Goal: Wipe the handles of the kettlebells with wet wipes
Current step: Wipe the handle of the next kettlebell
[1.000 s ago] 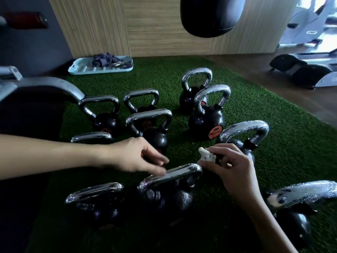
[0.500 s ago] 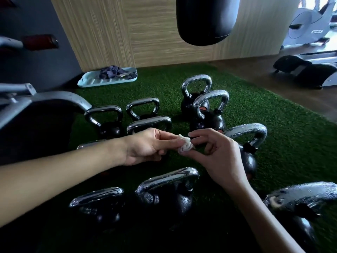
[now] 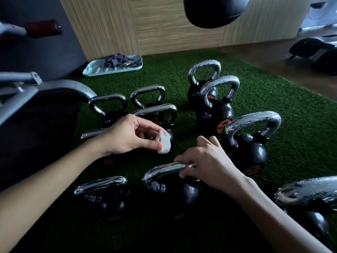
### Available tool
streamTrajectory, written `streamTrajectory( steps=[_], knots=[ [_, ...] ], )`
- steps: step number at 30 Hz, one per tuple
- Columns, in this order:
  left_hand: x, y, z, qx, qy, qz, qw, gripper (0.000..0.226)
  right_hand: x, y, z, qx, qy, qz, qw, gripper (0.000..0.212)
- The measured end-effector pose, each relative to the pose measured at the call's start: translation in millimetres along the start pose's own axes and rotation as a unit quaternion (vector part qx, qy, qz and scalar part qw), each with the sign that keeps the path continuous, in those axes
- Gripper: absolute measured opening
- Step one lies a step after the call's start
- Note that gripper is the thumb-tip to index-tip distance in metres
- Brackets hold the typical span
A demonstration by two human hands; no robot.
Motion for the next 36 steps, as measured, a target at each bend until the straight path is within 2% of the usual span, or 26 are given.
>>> streamTrajectory(
  steps=[7,14,20,27,32,36],
  knots=[
    [14.3,21.5,-11.5,0.062,0.036,0.074,0.995,0.044,-3.8,-7.5,-53.2,0.013,0.13,0.013,0.991,0.05],
    [48.9,71.2,-35.8,0.165,0.047,0.118,0.978,0.037,-11.7,-17.7,-71.4,0.028,0.183,0.005,0.983,0.04],
    [59.1,103.2,-43.8,0.22,0.059,0.093,0.969,0.019,-11.4,-20.3,-81.2,-0.003,0.209,-0.005,0.978,0.033],
    [33.8,64.3,-22.0,0.192,0.011,0.043,0.98,0.016,-10.0,-19.0,-89.6,-0.006,0.253,0.028,0.967,0.048],
    [20.7,73.8,-5.1,0.118,0.01,0.004,0.993,0.023,-11.4,-18.1,-96.5,-0.059,0.252,0.024,0.966,0.049],
    [-5.9,77.3,23.7,0.048,-0.023,-0.009,0.999,0.037,-13.3,-18.7,-97.0,-0.067,0.252,0.024,0.965,0.05]
  ],
)
Point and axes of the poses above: each hand's wrist, its own x-axis towards the middle knuckle, its own y-axis out of the palm, z = x × y, the point moved 6 cm from there along x, towards the middle knuckle, and after that the axes turned 13 degrees about y, right-handed, at the moved point
